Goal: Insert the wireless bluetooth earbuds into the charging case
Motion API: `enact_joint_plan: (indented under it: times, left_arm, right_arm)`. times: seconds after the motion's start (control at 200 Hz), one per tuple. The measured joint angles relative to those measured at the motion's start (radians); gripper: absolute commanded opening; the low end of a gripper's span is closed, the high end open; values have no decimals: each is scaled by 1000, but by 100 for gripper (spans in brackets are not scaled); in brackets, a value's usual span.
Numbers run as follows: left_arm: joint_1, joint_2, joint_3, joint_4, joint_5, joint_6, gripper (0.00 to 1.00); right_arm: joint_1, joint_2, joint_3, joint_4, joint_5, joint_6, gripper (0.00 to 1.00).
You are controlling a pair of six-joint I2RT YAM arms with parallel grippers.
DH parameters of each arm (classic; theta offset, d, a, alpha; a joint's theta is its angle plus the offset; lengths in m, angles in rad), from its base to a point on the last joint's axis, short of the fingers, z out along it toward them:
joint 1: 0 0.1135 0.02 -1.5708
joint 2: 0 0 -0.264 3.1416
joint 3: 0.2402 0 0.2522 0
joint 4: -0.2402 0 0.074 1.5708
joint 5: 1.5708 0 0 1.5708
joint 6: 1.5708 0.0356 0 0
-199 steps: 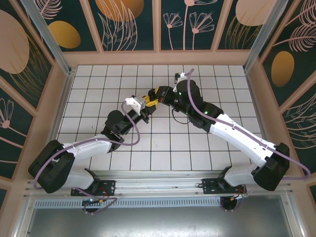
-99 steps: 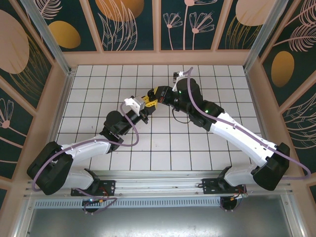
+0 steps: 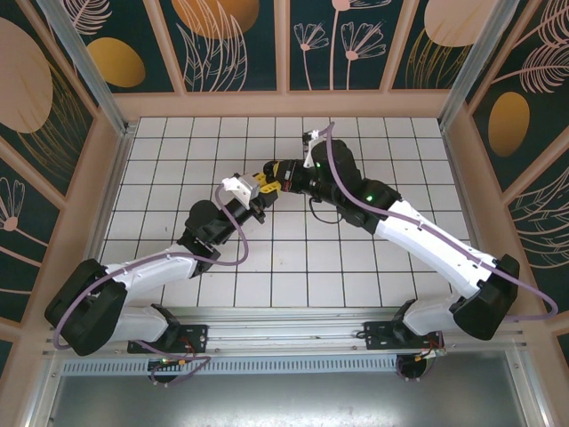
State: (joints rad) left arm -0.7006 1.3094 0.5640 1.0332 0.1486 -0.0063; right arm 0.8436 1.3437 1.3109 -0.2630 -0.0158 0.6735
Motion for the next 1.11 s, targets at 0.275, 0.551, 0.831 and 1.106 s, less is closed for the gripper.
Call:
enact_joint_plan:
  times: [0.275,0.551,0.831,1.106]
  left_arm:
    - [-2,-3,-5,0,9,-1,9]
    - [-2,-4,-5,-12,13,-1,9]
    - [-2,-23,-5,14,19,-2,9]
    - [-2,-36,-5,7,56,-1,9]
  right_arm:
    - [0,-21,-28,17,-11,-55,22]
    - [3,-21,-5,-27,-11,-64,34]
    - [3,-21,47,-131,-3,-39,37]
    - [-8,-27,77,-190,16,-40,39]
